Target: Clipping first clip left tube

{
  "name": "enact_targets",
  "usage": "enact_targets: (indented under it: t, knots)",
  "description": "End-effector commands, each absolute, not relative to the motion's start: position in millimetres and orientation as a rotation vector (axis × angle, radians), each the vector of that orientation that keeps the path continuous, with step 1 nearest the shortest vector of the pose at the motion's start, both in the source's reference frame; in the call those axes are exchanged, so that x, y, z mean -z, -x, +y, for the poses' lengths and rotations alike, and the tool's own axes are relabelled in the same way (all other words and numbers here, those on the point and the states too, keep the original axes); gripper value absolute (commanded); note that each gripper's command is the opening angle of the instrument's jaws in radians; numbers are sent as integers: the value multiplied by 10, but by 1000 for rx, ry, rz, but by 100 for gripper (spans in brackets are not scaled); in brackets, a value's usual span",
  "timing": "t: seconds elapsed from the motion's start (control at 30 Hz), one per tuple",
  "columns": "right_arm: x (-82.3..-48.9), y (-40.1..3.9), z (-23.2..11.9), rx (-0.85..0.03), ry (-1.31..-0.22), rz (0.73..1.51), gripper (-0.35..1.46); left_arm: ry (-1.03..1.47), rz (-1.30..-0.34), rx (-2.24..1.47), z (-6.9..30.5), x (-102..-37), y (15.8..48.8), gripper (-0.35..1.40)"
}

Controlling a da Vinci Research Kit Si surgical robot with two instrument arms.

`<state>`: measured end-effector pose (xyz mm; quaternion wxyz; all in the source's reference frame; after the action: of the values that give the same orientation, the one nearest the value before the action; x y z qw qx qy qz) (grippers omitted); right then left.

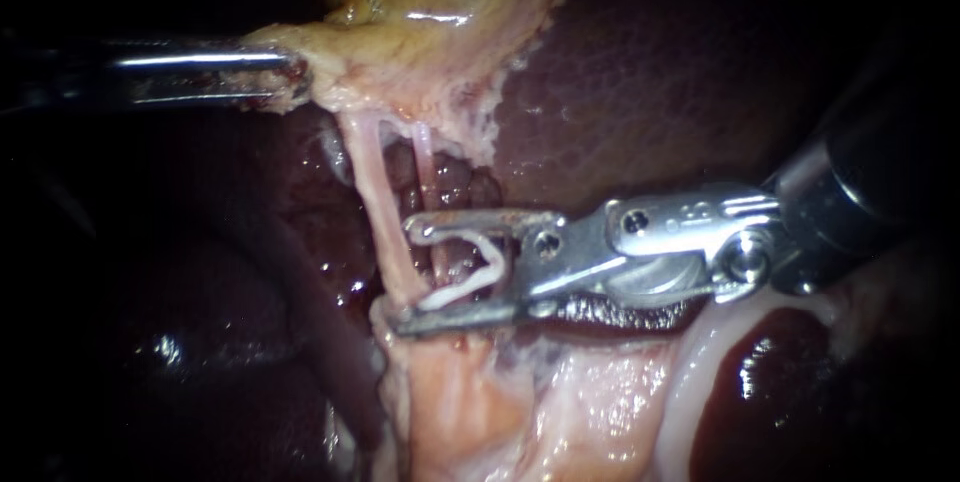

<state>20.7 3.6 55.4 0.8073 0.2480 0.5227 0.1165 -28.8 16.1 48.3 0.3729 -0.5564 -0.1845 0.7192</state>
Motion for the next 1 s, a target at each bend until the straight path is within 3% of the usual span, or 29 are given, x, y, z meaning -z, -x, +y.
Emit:
enact_targets:
  t: [0.03, 0.47, 1.0]
  knots:
    - [-559, -206, 36, -252, -531, 1115, 47, 1425, -472, -1843, 161, -482, 288, -35]
    - [-601, -210, 38, -261, -538, 1097, 48, 1424, -470, -1842, 159, -479, 289, -35]
    - [-615, -246, 24, -254, -591, 1114, 48, 1423, -468, -1842, 158, -479, 291, -35]
